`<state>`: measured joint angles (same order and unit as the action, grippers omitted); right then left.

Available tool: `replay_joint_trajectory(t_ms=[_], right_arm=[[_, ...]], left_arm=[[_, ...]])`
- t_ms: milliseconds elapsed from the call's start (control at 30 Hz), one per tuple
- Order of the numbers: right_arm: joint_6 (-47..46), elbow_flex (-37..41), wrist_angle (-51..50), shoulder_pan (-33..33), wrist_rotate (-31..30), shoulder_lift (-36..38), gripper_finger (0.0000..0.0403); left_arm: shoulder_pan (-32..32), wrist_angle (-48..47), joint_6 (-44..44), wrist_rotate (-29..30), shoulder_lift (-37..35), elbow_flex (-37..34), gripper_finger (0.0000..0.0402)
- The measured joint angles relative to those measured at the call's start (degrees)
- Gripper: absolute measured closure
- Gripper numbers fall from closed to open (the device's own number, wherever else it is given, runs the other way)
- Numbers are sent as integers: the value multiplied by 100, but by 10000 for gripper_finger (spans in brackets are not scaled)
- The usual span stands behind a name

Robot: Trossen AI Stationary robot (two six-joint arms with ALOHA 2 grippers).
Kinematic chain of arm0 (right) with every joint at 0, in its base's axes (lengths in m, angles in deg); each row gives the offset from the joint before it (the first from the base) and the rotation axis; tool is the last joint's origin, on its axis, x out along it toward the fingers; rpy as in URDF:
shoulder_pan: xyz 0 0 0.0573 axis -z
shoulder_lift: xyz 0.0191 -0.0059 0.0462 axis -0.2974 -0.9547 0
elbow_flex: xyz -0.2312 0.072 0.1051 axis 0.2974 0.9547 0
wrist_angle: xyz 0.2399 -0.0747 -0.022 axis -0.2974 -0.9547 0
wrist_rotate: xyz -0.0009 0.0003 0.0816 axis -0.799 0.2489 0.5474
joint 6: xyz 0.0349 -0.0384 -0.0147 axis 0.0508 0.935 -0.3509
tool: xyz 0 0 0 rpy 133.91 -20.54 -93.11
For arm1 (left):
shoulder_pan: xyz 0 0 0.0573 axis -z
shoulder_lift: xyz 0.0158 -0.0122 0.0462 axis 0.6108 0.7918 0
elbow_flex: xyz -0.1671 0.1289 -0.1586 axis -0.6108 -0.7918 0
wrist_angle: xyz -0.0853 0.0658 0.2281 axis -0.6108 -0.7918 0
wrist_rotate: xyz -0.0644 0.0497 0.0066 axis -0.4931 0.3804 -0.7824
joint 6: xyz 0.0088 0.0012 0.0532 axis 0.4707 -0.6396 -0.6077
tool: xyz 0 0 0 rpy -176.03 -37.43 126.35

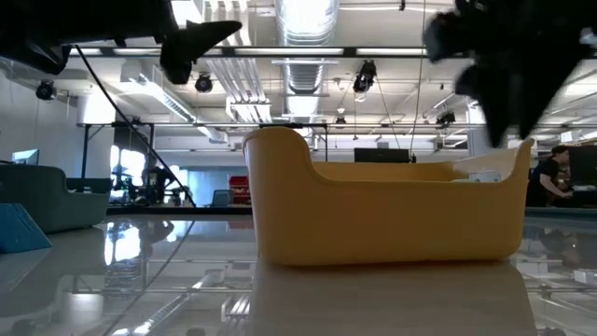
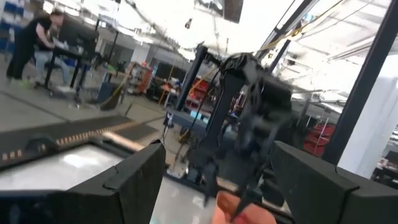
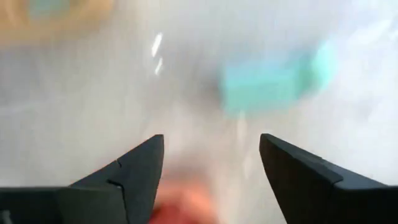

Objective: Sort & place blocks by color
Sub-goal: Put the blue block into the blue bin

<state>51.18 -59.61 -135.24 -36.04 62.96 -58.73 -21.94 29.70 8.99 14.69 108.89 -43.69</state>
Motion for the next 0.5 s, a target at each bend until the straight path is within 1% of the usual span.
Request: replay_joint_trajectory(t_ms=[100,200,300,367,433,500], right_arm=[[714,-118,697,25,-850,0,158],[1496,-115,1572,130,-1260,2,164],[2270,-23,2525,315,-1282,0,169],[2748,69,3143,439,-1280,0,170],[3217,145,3668,555,-1274,0,170],[3560,171,3950,666,-1238,0,170]], left_arm=[[0,-8,306,0,225,0,127],[4,-18,611,-1,484,0,127],[4,-27,982,14,740,0,127],[6,-91,1225,122,887,19,127],[9,-545,1486,199,967,159,127],[9,-1377,1781,222,977,412,127]])
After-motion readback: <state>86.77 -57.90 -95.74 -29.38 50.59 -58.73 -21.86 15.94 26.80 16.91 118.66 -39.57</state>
